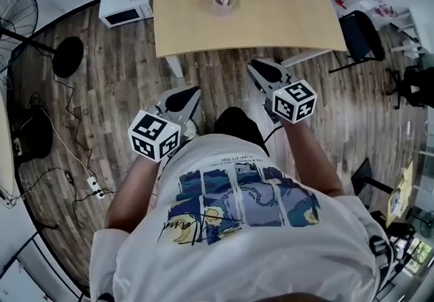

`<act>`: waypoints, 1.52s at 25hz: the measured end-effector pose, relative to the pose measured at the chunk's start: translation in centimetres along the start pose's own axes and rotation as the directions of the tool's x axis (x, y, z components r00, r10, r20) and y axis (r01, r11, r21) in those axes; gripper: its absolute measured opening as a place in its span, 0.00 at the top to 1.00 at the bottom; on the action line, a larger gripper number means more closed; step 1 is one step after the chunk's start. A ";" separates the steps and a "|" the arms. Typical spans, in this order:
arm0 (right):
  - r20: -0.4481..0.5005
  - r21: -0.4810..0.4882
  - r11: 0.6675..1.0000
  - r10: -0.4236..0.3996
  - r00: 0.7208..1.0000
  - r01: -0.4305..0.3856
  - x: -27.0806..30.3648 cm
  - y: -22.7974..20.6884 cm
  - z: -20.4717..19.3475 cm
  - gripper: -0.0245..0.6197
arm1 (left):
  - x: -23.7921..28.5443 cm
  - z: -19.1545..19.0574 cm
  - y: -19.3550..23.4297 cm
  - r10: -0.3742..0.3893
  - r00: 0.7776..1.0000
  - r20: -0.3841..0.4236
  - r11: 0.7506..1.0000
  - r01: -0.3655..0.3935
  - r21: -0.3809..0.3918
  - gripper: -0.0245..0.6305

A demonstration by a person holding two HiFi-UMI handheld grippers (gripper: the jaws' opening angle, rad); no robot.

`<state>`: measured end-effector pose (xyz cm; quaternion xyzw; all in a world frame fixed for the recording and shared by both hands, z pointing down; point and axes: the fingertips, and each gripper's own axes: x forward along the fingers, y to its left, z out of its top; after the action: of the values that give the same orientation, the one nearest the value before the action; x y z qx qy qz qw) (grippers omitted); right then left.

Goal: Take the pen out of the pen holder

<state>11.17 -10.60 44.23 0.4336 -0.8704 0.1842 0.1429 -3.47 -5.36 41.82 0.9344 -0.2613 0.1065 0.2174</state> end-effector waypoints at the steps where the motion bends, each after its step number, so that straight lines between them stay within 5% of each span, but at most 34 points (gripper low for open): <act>1: -0.001 0.008 1.000 -0.003 1.000 0.003 0.6 -1.0 0.4 0.87 | 0.3 0.4 0.4 0.005 1.000 0.002 1.000 -0.005 0.002 0.95; 12: -0.048 -0.007 0.998 0.064 0.997 -0.064 10.2 -12.4 5.3 0.85 | 4.8 5.0 7.1 0.196 0.980 0.012 0.981 -0.196 -0.005 0.95; 23: -0.109 0.000 0.987 0.160 0.981 -0.160 19.4 -20.2 5.9 0.77 | 9.9 8.1 11.2 0.327 0.945 -0.008 0.945 -0.327 -0.029 0.95; 38: -0.163 0.057 0.972 0.235 0.958 -0.229 27.0 -25.3 4.9 0.75 | 11.9 9.6 14.0 0.469 0.882 -0.039 0.882 -0.470 -0.024 0.95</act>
<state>15.47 -45.78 55.87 0.3142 -0.8964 0.2518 0.1852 -0.13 -25.81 42.01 0.8379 -0.4779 0.1667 0.2044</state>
